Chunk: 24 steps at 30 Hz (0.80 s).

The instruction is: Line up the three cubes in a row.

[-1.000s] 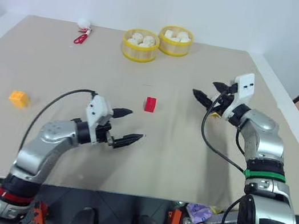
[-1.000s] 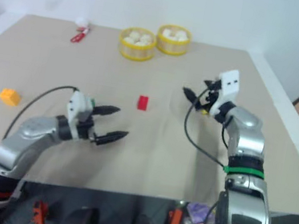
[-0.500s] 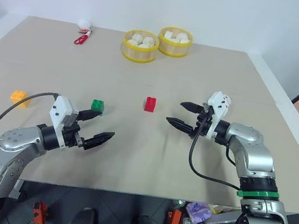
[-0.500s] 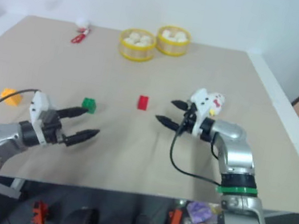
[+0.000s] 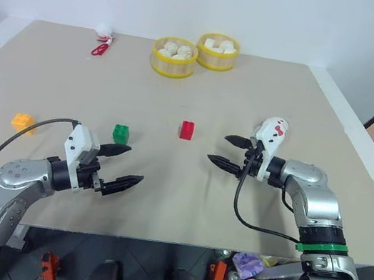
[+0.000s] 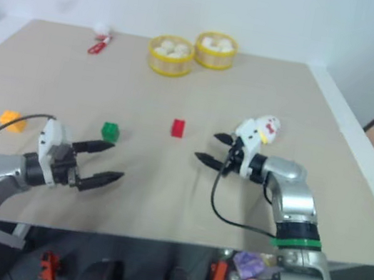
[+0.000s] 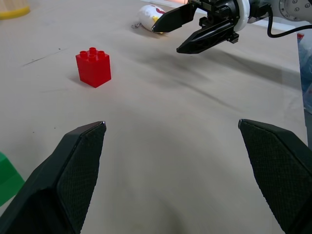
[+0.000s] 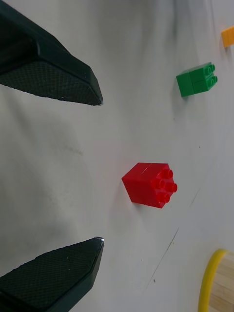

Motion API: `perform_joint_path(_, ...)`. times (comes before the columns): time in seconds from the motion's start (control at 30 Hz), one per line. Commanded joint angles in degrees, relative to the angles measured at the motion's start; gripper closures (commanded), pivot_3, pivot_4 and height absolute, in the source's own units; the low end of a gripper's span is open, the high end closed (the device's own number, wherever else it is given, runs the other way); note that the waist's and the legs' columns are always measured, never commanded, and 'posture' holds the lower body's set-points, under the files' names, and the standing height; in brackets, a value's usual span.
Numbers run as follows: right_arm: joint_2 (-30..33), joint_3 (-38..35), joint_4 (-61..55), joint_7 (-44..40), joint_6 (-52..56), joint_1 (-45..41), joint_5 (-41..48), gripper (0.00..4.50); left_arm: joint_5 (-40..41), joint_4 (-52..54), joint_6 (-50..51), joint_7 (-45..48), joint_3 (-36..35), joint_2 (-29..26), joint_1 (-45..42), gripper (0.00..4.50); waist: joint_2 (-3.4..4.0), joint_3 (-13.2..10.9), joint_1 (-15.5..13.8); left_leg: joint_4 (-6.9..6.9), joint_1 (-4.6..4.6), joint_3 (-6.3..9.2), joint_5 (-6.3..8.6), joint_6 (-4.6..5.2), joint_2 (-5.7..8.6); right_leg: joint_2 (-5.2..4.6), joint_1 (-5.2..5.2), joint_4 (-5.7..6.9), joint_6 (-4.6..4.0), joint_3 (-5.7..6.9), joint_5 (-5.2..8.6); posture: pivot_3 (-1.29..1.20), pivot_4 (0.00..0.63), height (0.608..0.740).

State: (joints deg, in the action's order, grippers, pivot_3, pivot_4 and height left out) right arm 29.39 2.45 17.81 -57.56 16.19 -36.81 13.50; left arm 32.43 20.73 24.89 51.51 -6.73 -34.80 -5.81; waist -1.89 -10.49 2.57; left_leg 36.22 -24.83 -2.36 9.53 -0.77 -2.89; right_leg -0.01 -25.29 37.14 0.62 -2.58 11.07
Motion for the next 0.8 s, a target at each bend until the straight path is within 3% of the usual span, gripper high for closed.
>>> perform_joint_path(0.03,-1.19,0.31,0.63,1.68,-2.28,-0.5,-1.08,0.04,0.2,0.63,-0.78,-1.58,-0.46,0.94,-0.49,0.0,0.0,0.0,0.01,0.0,0.01,0.0,0.0,0.0,-0.01,0.0,0.0,0.0,0.0,0.0,0.0,0.0,0.15,0.74)
perform_joint_path(0.4,-8.12,2.31,10.42,10.71,-7.74,-6.18,-6.98,0.04,-0.97,3.13,-0.93,-9.52,-2.85,4.33,2.96,0.0,-0.02,0.01,0.09,-0.01,0.0,-0.04,0.0,0.0,-0.03,0.02,0.0,0.0,0.01,-0.06,-0.03,0.0,0.15,0.74)
perform_joint_path(0.8,-15.17,4.09,10.8,19.91,-5.07,-7.08,-11.21,0.04,-0.11,6.3,-1.12,-13.04,-4.39,4.81,6.85,0.0,-0.02,0.01,0.09,-0.02,0.02,-0.06,0.01,-0.01,-0.05,0.03,-0.01,0.0,-0.02,-0.07,-0.03,0.0,0.15,0.74)
